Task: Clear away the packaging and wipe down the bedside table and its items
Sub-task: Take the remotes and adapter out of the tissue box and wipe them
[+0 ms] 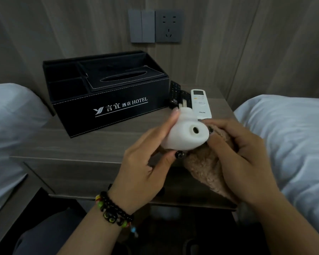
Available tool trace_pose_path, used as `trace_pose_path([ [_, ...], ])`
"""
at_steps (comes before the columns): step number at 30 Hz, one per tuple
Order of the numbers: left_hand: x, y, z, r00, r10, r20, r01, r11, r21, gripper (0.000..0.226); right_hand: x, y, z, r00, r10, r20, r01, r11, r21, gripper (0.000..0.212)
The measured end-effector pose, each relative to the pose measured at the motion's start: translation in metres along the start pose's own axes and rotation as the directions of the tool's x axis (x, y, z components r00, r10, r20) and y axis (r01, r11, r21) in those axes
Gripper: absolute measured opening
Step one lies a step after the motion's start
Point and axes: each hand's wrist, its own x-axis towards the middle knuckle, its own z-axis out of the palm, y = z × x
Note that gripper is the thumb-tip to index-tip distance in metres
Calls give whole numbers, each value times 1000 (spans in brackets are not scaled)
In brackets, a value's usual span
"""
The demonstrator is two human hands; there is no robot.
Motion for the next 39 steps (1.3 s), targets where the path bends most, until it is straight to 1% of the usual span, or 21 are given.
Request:
trace_pose_path([
  [3,-2,-3,-4,998,27,56,-31,997,72,63,1,-4,-6,995,-100,-18,100,995,-26,21],
  [6,-4,-4,-12,995,0,104,-13,992,123,63,1,-7,-13,972,-223,67,229,969,-93,23],
  [9,-6,-3,-24,971,-81,226,49,988,143,66,0,-2,-16,952,-244,183,270,955,-128,25],
  [12,-8,-2,-36,942,-86,325,24,982,189,63,-1,-2,-14,933,-259,252,298,946,-129,27],
  [15,-10,-2,-44,935,-57,349,-44,961,273,61,-2,-3,-9,911,-303,279,360,915,-181,27],
  [17,-10,-2,-46,948,-27,317,-78,946,314,60,-2,-4,-6,907,-318,276,376,907,-189,26],
  [18,-10,-1,-46,959,-8,284,-83,948,307,59,-1,-4,-6,912,-314,264,366,914,-177,26],
  [21,-9,0,-41,988,8,152,-43,972,229,61,3,-3,-6,932,-291,217,328,930,-163,27],
  [24,-7,3,-34,998,-63,2,62,988,141,67,-1,-3,1,948,-284,145,310,930,-200,26],
  [25,-8,5,-31,992,-115,-58,121,987,108,69,-5,-4,6,952,-287,109,304,928,-217,26],
  [27,-7,9,-23,955,-243,-171,249,968,16,75,-13,-8,19,951,-308,43,308,917,-253,27],
  [29,-5,15,-15,912,-342,-225,321,939,-128,74,-19,-11,30,943,-334,-11,317,904,-288,27],
  [30,-3,17,-12,899,-376,-225,330,919,-215,70,-20,-12,33,939,-341,-36,315,901,-299,27],
  [32,1,20,-12,889,-425,-170,331,854,-401,62,-18,-11,32,934,-347,-84,309,903,-300,26],
  [35,4,22,-14,880,-474,-33,343,680,-648,50,-15,-11,26,925,-342,-163,288,915,-284,26],
  [36,4,21,-13,867,-499,-7,352,620,-702,54,-15,-11,25,922,-345,-176,289,916,-278,26],
  [38,5,21,-10,841,-539,43,367,510,-778,74,-15,-12,25,916,-357,-184,301,913,-274,27],
  [39,6,21,-9,837,-543,66,379,489,-785,79,-15,-12,26,914,-360,-186,303,913,-274,26],
])
